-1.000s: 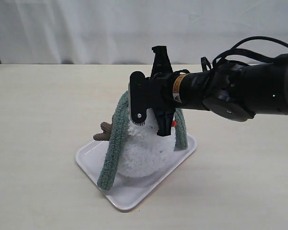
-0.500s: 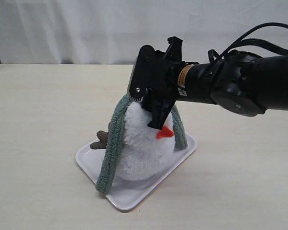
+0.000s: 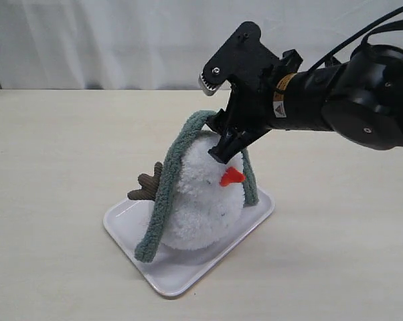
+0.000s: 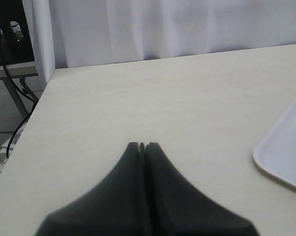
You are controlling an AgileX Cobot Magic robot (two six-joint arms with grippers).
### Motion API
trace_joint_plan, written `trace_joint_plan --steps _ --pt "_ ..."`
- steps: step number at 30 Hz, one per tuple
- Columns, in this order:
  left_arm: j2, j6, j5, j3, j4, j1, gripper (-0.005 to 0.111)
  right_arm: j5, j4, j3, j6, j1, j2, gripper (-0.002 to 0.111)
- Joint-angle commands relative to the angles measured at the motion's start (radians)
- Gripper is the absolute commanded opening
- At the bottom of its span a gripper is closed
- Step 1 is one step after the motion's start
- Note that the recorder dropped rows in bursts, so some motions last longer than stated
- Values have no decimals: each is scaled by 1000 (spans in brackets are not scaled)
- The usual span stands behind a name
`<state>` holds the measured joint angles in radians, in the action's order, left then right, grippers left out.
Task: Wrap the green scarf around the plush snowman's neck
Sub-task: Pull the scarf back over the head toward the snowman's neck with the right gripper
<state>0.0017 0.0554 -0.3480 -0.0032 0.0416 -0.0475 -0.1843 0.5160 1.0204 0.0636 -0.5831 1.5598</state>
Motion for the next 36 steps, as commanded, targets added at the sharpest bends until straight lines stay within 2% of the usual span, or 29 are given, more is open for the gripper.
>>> trace_joint_plan --steps 1,5,13,16,23,32,36 --pt "-2 -1 16 3 -1 1 0 -42 -120 14 11 4 -14 62" --pt "-2 -1 16 3 -1 1 0 -83 -263 55 7 4 -2 62" --pt "-2 -1 16 3 -1 1 0 -405 -343 228 0 4 97 62" --pt "-2 -1 16 3 -1 1 0 -406 -353 264 2 4 123 62" --pt "-2 -1 16 3 -1 1 0 -285 -351 271 4 4 132 62" --pt "-2 -1 16 3 -1 1 0 -523 -351 271 4 4 145 62" --pt "-2 -1 16 3 -1 1 0 -547 -351 271 4 1 145 62"
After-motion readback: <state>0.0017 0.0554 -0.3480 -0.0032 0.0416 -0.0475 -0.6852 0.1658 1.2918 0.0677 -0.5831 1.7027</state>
